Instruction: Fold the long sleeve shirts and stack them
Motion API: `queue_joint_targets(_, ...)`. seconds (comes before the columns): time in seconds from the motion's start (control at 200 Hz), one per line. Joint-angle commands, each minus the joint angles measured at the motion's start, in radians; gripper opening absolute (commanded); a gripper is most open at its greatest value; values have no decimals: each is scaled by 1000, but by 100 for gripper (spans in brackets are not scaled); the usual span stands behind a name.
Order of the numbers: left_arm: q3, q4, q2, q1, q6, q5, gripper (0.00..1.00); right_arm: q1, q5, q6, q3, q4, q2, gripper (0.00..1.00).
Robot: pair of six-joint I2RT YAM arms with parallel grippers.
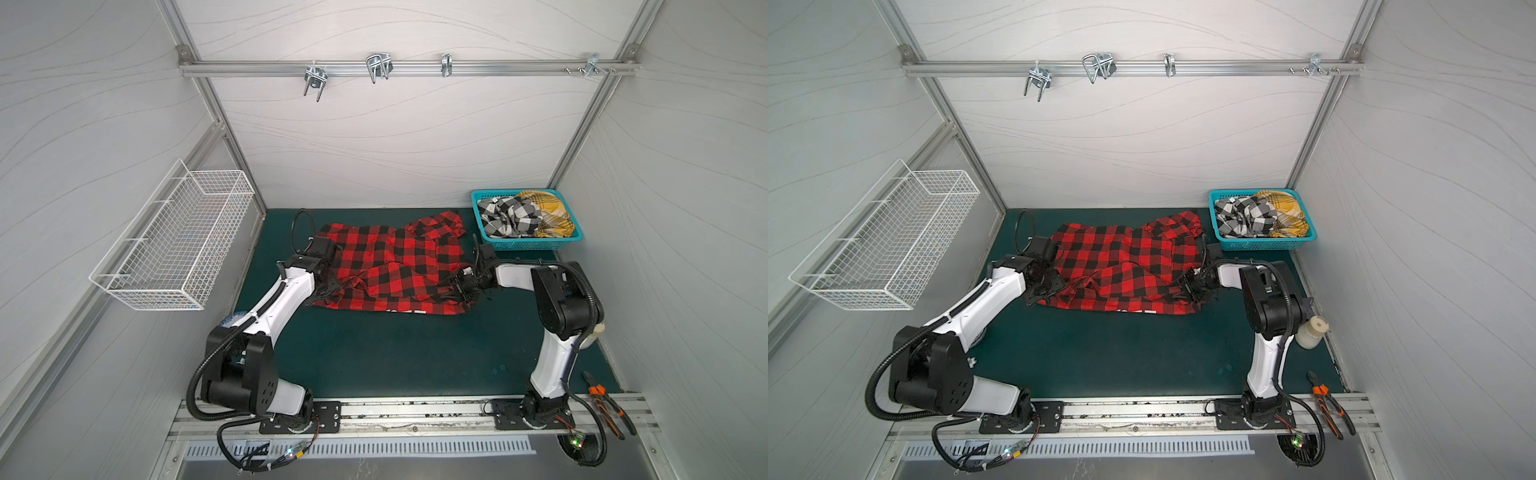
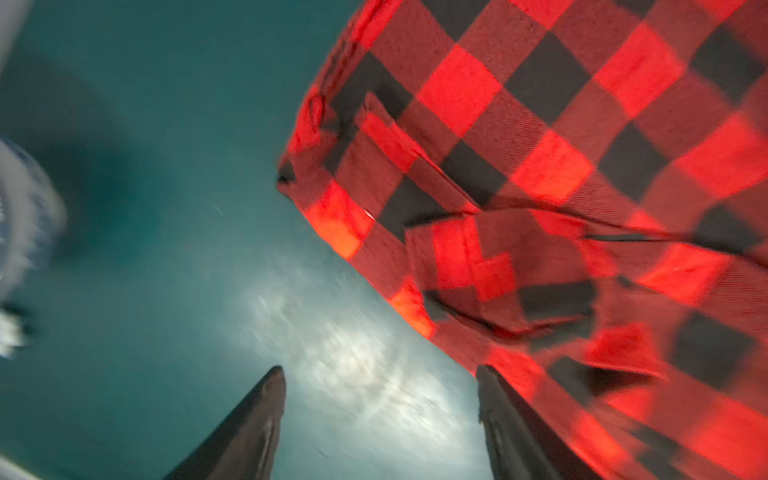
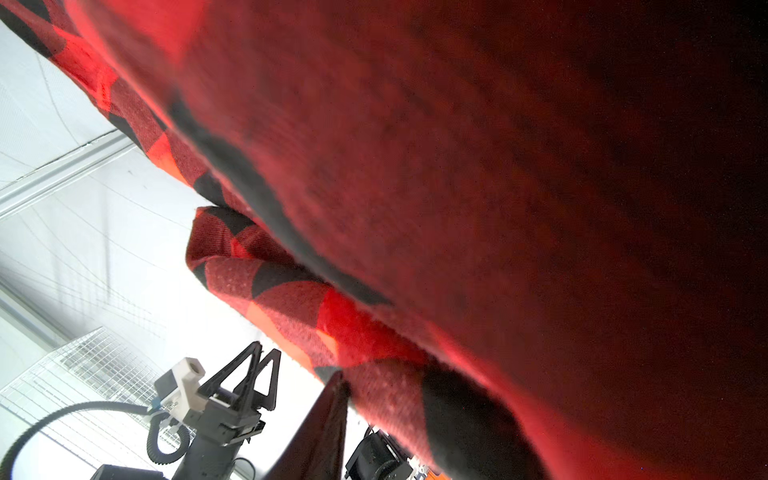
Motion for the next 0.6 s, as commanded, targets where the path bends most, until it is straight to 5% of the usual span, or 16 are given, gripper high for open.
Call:
queue_joint_targets(0.0,-58,60,21,88,-224,376,72,12,7,-16,5,-35,41,42)
queue_joint_targets(0.065,-98,168,34,102,-304,475,69,14,5,-24,11,-39,43,42)
queue_joint_targets(0.255,-107,241,84,102,-417,491,63,15,3,-49,31,-62,44,41)
queue_joint_targets(0.595,-59,261,175,117,-421,427,56,16,-1,-67,18,-68,52,40)
